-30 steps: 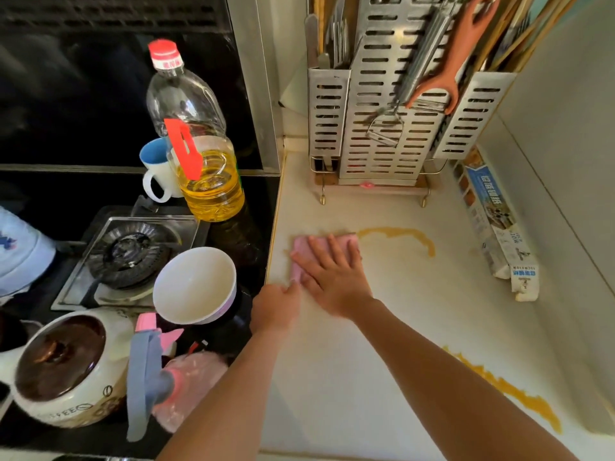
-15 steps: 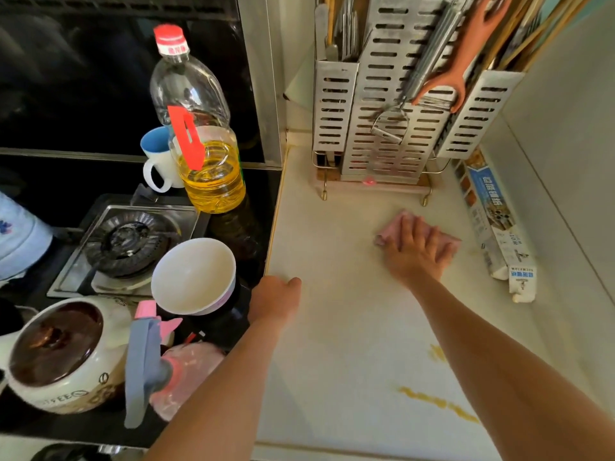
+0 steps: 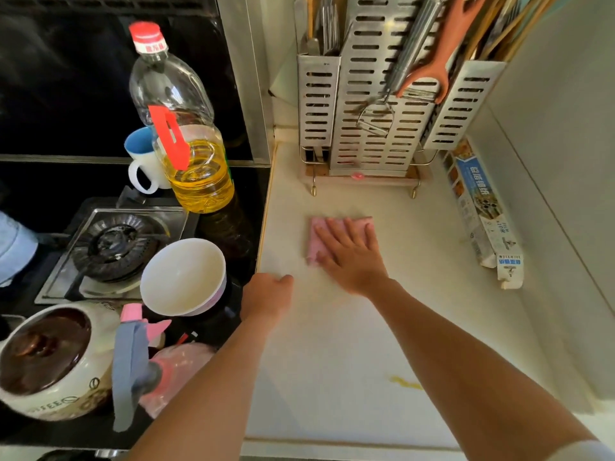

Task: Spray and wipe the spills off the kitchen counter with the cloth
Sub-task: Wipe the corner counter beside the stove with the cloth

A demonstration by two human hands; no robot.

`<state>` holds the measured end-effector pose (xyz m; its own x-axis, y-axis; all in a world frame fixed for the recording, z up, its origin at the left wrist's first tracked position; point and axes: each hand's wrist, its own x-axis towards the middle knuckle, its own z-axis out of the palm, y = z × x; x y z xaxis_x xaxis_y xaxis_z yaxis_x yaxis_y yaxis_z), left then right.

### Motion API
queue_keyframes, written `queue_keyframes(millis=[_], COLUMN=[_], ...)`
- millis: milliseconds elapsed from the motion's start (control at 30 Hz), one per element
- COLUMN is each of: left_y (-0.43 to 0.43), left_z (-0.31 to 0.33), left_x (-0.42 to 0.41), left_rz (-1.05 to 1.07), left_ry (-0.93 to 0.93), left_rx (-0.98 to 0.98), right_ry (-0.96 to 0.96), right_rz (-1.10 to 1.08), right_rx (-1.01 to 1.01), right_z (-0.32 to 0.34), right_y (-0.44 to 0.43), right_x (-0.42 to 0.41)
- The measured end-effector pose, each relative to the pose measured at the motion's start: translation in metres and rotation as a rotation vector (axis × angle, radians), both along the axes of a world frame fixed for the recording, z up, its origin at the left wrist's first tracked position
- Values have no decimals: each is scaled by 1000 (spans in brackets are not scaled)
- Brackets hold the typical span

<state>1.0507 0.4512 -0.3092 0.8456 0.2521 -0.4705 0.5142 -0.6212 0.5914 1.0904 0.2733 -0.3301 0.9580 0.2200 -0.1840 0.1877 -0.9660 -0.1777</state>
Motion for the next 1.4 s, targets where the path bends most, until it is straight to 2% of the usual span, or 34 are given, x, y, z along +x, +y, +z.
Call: queue_keyframes(millis=[133, 267, 400, 500, 567, 633, 733, 800, 933, 1000, 1067, 1133, 1300, 1400], left_y=[0, -1, -2, -11, -23, -33, -36, -34, -31, -30, -29, -29, -30, -29], left_z=[-3, -4, 3, 7, 5, 2, -2, -5, -10, -14, -14, -15, -19, -23], left_x=[-3, -5, -14, -40, -65, -87, -94, -88, -84, -84, -85, -87, -88, -87], left_rz=[-16, -31, -59, -228, -350, -413, -419, -381, -319, -317, -321, -328, -359, -380], left_ry=[-48, -75, -66, -66, -41, -13, -20, -16, 11, 9, -1, -17, -67, -86], left_rx=[39, 67, 72, 87, 19, -93, -85, -112, -201, -219, -233, -239, -207, -173], right_ry=[62, 113, 129, 126, 116, 95, 65, 46, 102, 117, 155, 179, 162, 139], right_rz=[-395, -513, -404, -229, -108, -17, -8, -187, -702, -928, -1061, -1032, -558, -468], right_rx=[-26, -25, -6, -9, -28, -42, -67, -58, 38, 55, 87, 91, 54, 79], right_z=[1, 2, 4, 5, 6, 8, 8, 5, 5, 8, 12, 13, 10, 13], right_y=[-76, -83, -45, -15, -2, -2, -27, -50, -92, -95, -83, -63, -30, -45], right_x=[-16, -56, -105, -139, -158, -175, -191, -201, -224, -227, -222, -216, -221, -234])
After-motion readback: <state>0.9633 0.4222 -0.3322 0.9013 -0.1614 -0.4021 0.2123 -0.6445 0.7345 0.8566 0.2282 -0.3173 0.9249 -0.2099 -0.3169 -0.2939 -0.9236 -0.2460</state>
